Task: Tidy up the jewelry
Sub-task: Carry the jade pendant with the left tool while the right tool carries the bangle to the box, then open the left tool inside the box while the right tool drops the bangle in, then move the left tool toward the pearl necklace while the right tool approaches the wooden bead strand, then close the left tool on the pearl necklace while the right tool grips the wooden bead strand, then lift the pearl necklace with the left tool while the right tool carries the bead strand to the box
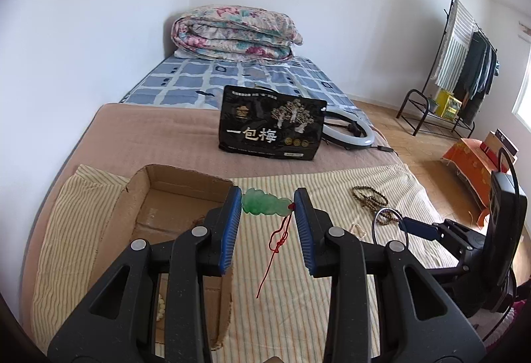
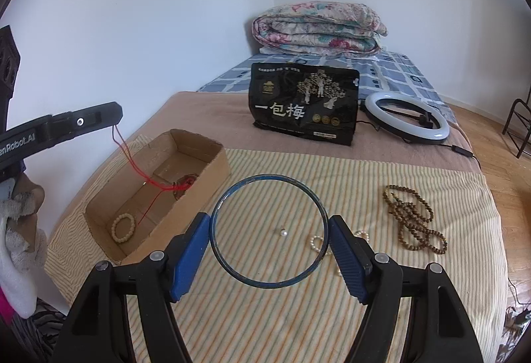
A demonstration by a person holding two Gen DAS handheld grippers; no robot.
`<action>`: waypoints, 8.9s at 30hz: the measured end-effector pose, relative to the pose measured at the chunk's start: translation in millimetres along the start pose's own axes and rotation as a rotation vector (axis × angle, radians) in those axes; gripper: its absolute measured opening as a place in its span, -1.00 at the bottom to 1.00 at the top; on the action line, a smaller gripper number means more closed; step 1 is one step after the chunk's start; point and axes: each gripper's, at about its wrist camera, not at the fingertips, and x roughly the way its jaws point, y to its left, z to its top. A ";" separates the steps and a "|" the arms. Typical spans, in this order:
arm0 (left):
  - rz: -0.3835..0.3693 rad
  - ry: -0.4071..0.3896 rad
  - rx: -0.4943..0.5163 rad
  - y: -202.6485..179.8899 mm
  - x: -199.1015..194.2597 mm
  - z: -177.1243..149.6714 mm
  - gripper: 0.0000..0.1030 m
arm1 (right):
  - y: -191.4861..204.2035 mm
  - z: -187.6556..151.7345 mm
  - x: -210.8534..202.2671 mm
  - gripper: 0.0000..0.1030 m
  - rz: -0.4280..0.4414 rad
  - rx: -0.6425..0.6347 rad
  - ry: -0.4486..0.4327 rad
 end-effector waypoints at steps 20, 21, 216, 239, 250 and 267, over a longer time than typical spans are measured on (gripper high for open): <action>0.143 0.049 -0.095 107.2 17.0 0.5 -0.37 | 103.7 3.3 47.4 0.44 0.131 -0.142 0.045; 0.144 0.058 -0.103 110.8 19.5 -1.3 -0.37 | 108.3 3.3 50.5 0.44 0.134 -0.148 0.048; -0.192 0.247 0.314 -162.8 145.7 -52.2 -0.91 | -167.9 9.0 37.1 -0.93 -0.216 0.047 0.058; -0.202 0.057 0.284 -137.9 30.5 -30.7 -0.91 | -86.5 30.5 -66.9 -0.93 -0.170 -0.014 -0.129; -0.169 0.005 0.224 -92.0 -6.7 -17.3 -0.91 | -45.0 60.7 -99.8 -0.93 -0.124 -0.063 -0.194; -0.022 -0.077 0.137 4.1 -45.7 -6.6 -0.91 | 40.4 103.0 -88.4 -0.93 -0.003 -0.164 -0.231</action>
